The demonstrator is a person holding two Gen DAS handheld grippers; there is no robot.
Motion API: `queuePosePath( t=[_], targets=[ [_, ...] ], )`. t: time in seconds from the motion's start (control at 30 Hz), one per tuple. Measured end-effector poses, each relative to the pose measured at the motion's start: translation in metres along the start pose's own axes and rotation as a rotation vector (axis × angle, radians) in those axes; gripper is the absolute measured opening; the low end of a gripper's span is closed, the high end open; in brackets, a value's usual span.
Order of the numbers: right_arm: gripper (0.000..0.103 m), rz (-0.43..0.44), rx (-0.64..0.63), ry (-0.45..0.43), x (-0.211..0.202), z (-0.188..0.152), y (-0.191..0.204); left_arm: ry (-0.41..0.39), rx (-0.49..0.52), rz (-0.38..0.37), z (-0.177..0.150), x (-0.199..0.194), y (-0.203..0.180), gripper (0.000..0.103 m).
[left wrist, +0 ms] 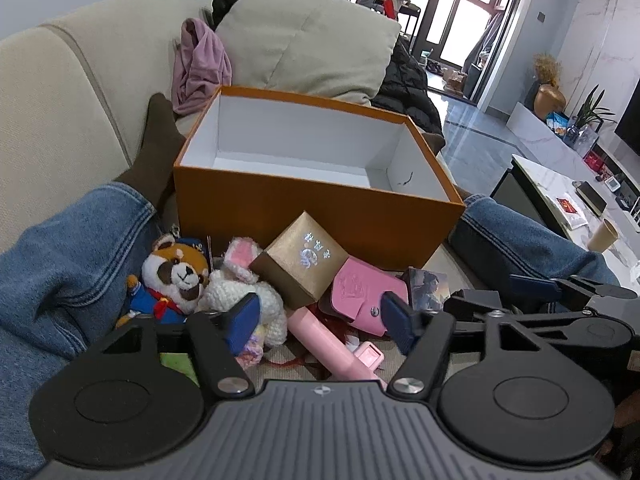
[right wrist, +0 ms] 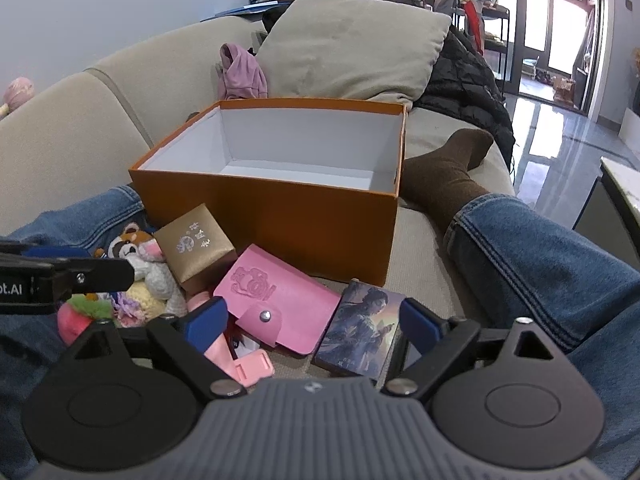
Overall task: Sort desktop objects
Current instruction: 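Move both grippers toward the pile of items beside the orange shoebox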
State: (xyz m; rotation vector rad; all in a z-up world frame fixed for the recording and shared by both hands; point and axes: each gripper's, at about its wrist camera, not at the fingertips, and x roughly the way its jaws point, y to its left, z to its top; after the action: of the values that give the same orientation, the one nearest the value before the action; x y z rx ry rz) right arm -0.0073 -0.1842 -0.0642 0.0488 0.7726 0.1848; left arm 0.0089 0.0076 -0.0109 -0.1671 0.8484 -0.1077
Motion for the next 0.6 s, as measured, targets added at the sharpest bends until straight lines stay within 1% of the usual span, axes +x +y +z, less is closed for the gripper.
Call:
queuePosePath(
  t=[0.07,0.1,0.13,0.17,0.23,0.27,0.3,0.4,0.5,0.53,0.6],
  targets=[
    [0.08,0.011,0.009,0.022,0.006,0.0,-0.002,0.023,-0.015,-0.004,0.0,0.006,0.004,0.066],
    [0.077,0.019,0.011,0.034,0.009,0.0,-0.003,0.034,-0.019,-0.004,0.0,0.008,0.006,0.059],
    [0.07,0.028,0.012,0.044,0.012,0.0,-0.003,0.042,-0.02,-0.007,0.0,0.011,0.007,0.057],
    [0.066,0.032,0.015,0.056,0.016,0.0,-0.004,0.05,-0.025,-0.011,0.0,0.014,0.009,0.057],
    [0.064,0.044,0.022,0.08,0.023,0.001,-0.006,0.059,-0.034,-0.017,0.002,0.02,0.011,0.057],
    [0.064,0.053,0.026,0.092,0.027,0.002,-0.006,0.055,-0.021,-0.009,0.003,0.021,0.01,0.057],
    [0.064,0.064,0.027,0.102,0.03,0.002,-0.006,0.048,0.002,0.009,0.004,0.023,0.007,0.058],
    [0.064,0.091,0.005,0.11,0.039,0.007,-0.002,0.04,0.074,0.055,0.009,0.03,0.0,0.066],
    [0.063,0.121,-0.035,0.118,0.048,0.012,0.005,0.047,0.147,0.066,0.012,0.038,-0.005,0.071],
    [0.06,0.131,-0.043,0.123,0.051,0.014,0.007,0.054,0.155,0.068,0.013,0.041,-0.006,0.071],
    [0.057,0.148,-0.052,0.131,0.058,0.019,0.009,0.074,0.107,0.067,0.017,0.048,0.001,0.071]
  ],
)
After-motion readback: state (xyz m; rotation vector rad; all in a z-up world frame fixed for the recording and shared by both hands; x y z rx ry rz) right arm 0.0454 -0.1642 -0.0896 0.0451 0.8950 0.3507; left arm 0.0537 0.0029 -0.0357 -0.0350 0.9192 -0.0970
